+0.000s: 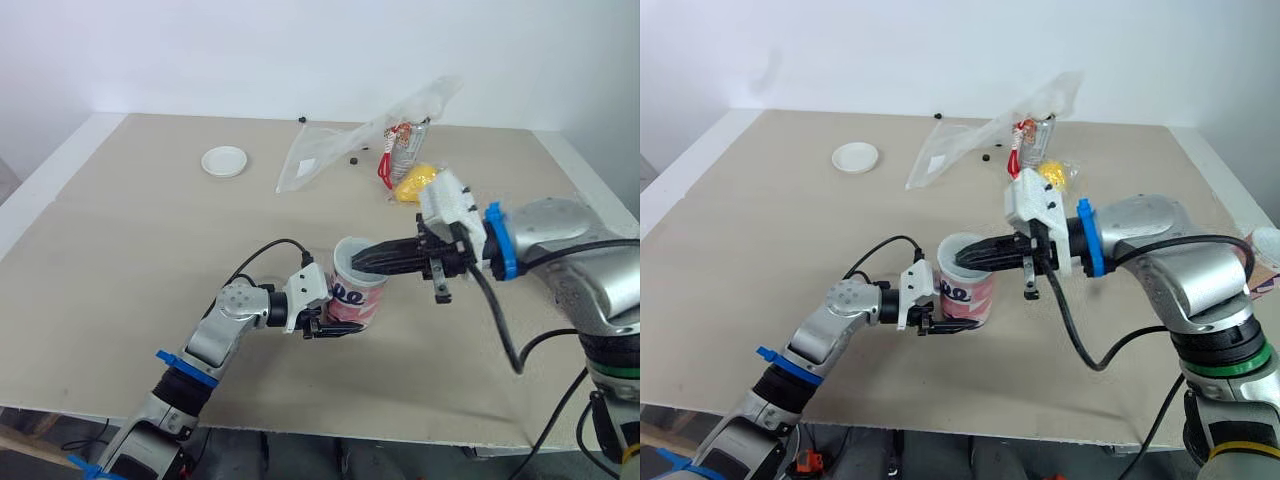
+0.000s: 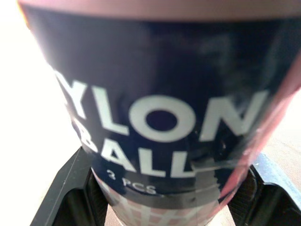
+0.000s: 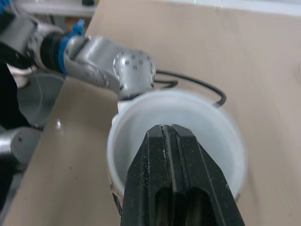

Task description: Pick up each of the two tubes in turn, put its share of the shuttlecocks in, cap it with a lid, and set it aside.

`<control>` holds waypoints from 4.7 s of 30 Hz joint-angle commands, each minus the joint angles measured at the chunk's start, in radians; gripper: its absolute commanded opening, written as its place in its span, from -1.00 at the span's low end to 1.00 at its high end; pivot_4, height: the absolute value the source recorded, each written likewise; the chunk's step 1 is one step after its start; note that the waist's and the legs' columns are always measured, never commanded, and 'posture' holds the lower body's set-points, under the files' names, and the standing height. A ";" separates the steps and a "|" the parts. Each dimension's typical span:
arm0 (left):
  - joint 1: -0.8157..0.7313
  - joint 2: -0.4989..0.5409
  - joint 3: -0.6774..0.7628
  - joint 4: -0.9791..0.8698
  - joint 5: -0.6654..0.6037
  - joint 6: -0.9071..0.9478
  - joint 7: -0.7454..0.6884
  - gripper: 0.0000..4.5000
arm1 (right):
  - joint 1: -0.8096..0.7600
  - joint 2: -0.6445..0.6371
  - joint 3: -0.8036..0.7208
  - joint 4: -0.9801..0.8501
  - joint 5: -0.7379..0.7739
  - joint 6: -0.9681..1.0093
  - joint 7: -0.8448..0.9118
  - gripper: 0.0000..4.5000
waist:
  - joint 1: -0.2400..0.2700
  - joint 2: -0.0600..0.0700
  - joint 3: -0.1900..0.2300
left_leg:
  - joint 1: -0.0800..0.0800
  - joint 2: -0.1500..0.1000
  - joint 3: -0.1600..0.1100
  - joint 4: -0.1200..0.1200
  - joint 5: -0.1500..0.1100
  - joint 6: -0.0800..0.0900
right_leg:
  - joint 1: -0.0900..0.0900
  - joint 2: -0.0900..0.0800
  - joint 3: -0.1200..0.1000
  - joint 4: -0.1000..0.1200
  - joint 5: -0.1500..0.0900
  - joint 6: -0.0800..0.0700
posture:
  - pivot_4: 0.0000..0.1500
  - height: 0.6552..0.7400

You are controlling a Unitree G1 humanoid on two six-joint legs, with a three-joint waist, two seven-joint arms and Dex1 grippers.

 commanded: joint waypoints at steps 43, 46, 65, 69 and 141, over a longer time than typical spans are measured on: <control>0.005 0.042 0.002 0.076 0.009 -0.035 -0.022 0.25 | -0.066 0.123 -0.281 0.211 0.075 0.237 -0.025 -0.98 | 0.000 -0.009 -0.013 | 0.010 0.002 0.003 -0.002 -0.001 -0.001 | 0.007 0.000 0.001 0.000 -0.001 -0.005 | 1.00 1.00; 0.006 0.050 0.006 0.084 0.007 -0.049 -0.026 0.25 | 0.054 0.136 -0.437 0.174 0.133 0.212 -0.072 -0.98 | 0.001 -0.010 -0.013 | 0.008 0.002 0.002 -0.002 -0.001 -0.001 | 0.006 0.000 0.000 0.000 -0.001 -0.005 | 1.00 1.00; -0.014 0.052 0.023 0.160 -0.038 -0.168 -0.116 1.00 | 0.711 0.279 -0.361 0.133 -0.134 -0.390 -0.061 0.34 | -0.003 -0.007 -0.011 | 0.015 0.000 -0.001 -0.008 -0.002 -0.001 | 0.010 0.004 0.004 -0.002 -0.005 -0.004 | 1.00 1.00; 0.025 0.061 0.057 0.097 -0.072 -0.155 -0.101 1.00 | 0.712 0.289 -0.319 0.169 -0.161 -0.453 -0.056 1.00 | -0.003 -0.007 -0.010 | 0.015 0.000 -0.001 -0.009 -0.002 -0.001 | 0.010 0.003 0.004 -0.002 -0.005 -0.004 | 1.00 1.00; 0.313 0.245 0.181 -0.250 -0.194 -0.099 -0.035 1.00 | 0.426 0.480 0.039 0.495 -0.319 -0.718 0.031 0.71 | -0.001 -0.007 -0.009 | 0.016 0.001 -0.001 -0.013 -0.003 -0.002 | 0.010 0.003 0.003 -0.002 -0.008 -0.006 | 1.00 1.00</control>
